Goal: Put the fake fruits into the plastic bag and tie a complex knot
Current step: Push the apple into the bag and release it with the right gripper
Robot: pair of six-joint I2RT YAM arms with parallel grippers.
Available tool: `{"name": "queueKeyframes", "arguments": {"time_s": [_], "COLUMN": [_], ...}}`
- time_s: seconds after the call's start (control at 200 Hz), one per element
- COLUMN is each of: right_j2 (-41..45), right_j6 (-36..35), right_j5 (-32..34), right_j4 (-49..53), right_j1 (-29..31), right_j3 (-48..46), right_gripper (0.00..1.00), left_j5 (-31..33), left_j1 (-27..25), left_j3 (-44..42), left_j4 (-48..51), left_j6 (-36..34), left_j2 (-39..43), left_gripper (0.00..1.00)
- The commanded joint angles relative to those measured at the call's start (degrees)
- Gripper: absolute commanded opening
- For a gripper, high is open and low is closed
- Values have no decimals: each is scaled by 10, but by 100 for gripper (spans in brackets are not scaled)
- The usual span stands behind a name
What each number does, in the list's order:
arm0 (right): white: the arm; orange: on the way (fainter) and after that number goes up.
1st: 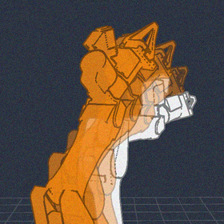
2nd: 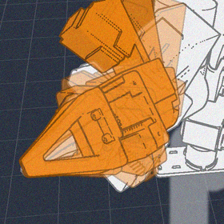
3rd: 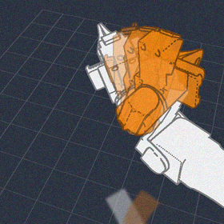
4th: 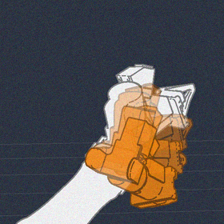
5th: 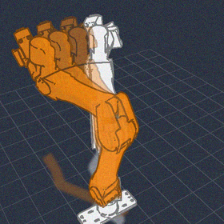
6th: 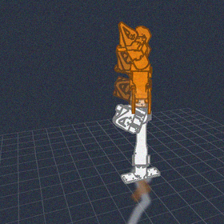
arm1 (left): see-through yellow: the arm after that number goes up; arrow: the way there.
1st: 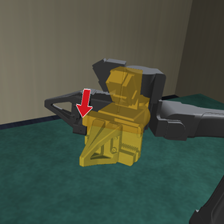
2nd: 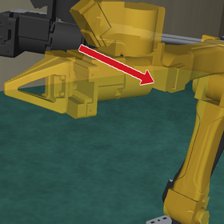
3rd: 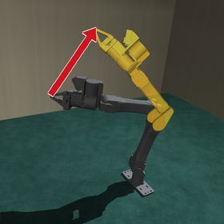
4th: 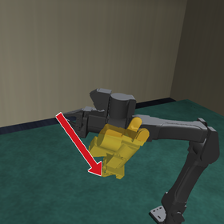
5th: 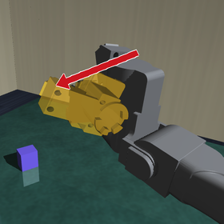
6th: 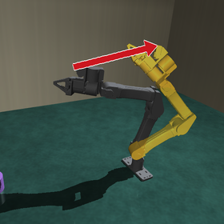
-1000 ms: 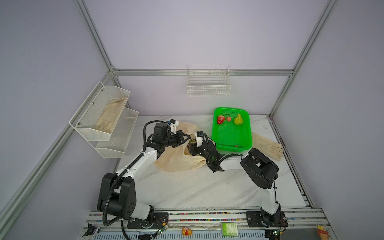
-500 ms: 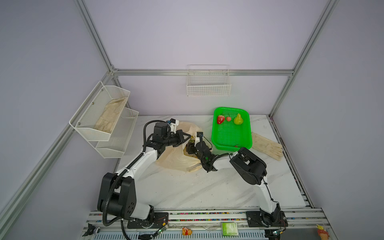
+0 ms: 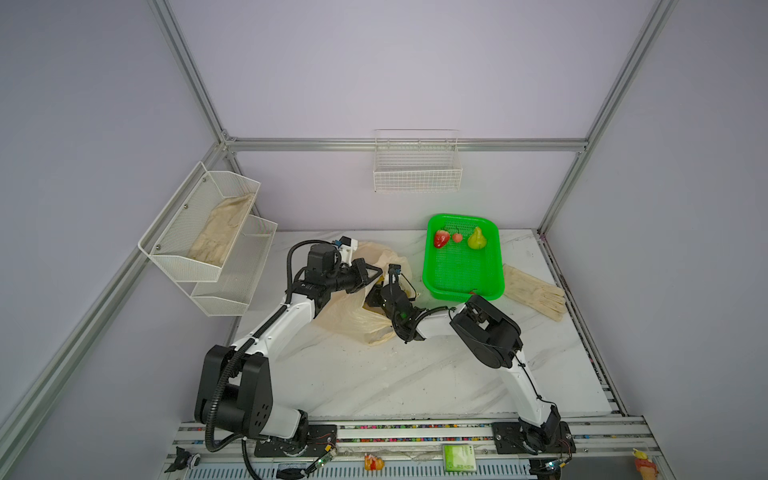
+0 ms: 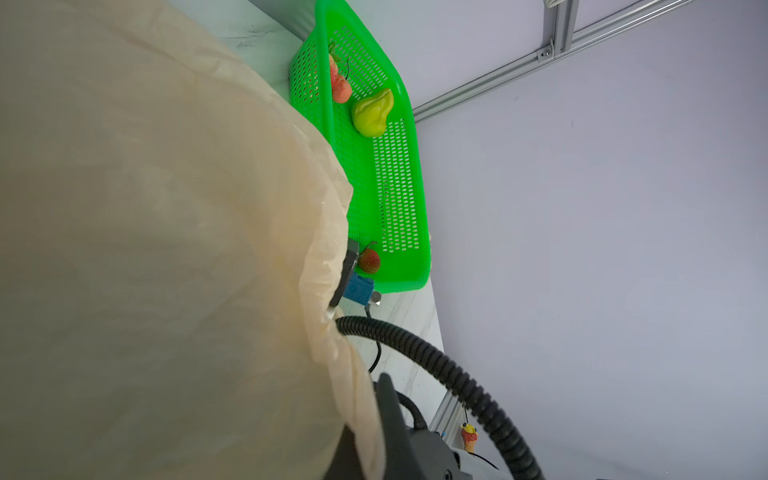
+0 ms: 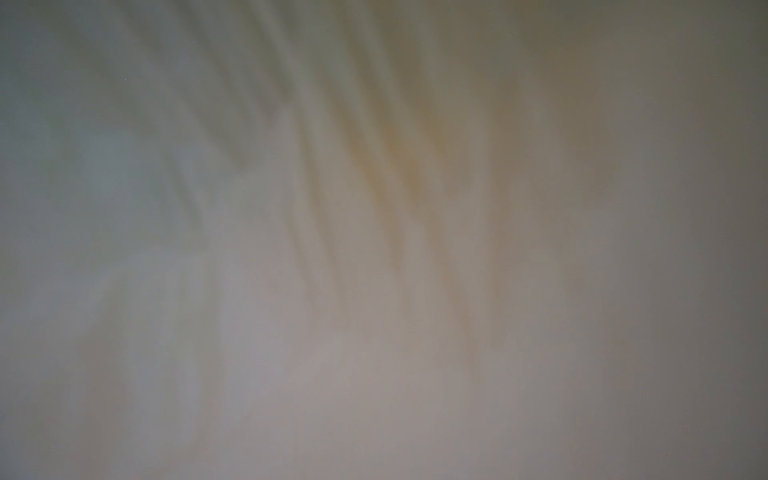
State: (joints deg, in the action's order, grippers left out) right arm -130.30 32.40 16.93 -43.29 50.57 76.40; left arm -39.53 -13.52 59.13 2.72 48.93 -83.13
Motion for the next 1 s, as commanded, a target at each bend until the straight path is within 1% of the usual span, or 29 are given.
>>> {"name": "queueKeyframes", "arguments": {"time_s": [0.0, 0.07, 0.165, 0.23, 0.31, 0.41, 0.485, 0.615, 0.675, 0.835, 0.92, 0.995], "right_j2": [24, 51, 90, 111, 127, 130, 127, 112, 98, 62, 38, 28], "right_j6": [-35, -65, -115, -140, -161, -174, -182, -186, -186, -178, -168, -163], "right_j5": [7, 2, -16, -39, -85, -119, -133, -130, -134, -137, -121, -108], "right_j4": [26, 47, 102, 153, 205, 262, 285, 289, 283, 243, 228, 214], "right_j1": [-1, -2, -2, -2, -4, -4, -4, -4, -5, -4, -5, -4], "right_j3": [-9, -22, -33, -39, -45, -41, -40, -28, -16, 18, 45, 65], "right_gripper": [87, 91, 93, 94, 94, 92, 86, 64, 56, 42, 36, 32], "left_j5": [-18, -16, -15, -15, -13, -9, -7, -8, -8, -9, -10, -10], "left_j1": [2, 2, 2, 3, 2, 2, 2, 3, 2, 2, 3, 2], "left_j3": [6, 5, 5, 4, 2, 1, 0, 2, 2, 1, 1, 1], "left_j4": [-27, -27, -27, -27, -27, -26, -26, -26, -26, -26, -26, -26], "left_j6": [3, 2, 0, 0, -1, -4, -5, -3, -2, -1, -1, -1], "left_j2": [10, 10, 9, 9, 11, 12, 13, 12, 13, 13, 16, 16], "left_gripper": [0, 0, 0, 0, 0, 0, 0, 0, 0, 0, 0, 0]}}
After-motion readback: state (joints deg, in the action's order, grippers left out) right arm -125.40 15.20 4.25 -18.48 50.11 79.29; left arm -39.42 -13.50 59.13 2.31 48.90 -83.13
